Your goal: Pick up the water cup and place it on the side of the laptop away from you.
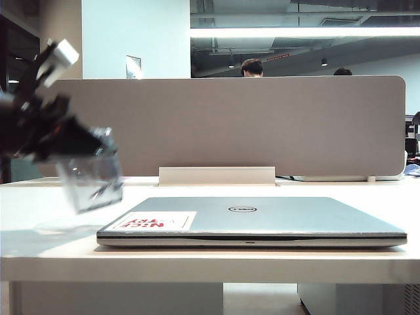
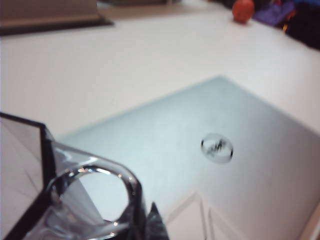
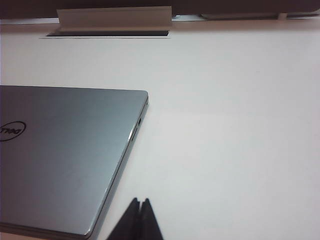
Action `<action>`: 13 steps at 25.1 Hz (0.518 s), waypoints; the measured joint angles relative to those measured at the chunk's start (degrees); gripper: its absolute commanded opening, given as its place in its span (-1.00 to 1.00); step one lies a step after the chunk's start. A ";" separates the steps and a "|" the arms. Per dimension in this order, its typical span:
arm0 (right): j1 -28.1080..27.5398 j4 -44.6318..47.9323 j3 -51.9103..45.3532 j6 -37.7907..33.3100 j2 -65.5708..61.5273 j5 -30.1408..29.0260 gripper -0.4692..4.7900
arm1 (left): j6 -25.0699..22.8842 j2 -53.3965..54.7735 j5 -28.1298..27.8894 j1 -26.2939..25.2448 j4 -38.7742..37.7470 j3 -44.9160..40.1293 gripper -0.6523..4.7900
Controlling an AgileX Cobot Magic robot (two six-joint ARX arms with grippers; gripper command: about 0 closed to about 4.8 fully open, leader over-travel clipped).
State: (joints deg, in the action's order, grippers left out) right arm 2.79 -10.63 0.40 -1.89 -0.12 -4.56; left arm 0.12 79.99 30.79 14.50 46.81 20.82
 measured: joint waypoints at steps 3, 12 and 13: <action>0.00 0.00 0.00 0.00 0.02 0.00 -0.85 | 0.98 -0.31 -2.75 4.22 -5.11 7.85 -0.78; 0.00 0.00 0.00 0.00 0.00 -0.02 -0.85 | -2.75 3.48 -18.03 14.88 -23.61 27.45 -0.78; 0.00 0.00 0.00 -0.02 0.00 0.00 -0.85 | -2.64 4.35 -18.88 15.41 -23.54 28.96 -0.78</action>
State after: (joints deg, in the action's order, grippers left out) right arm 2.79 -10.63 0.40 -1.91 -0.12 -4.56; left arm -2.52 84.34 11.90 29.91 23.27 49.78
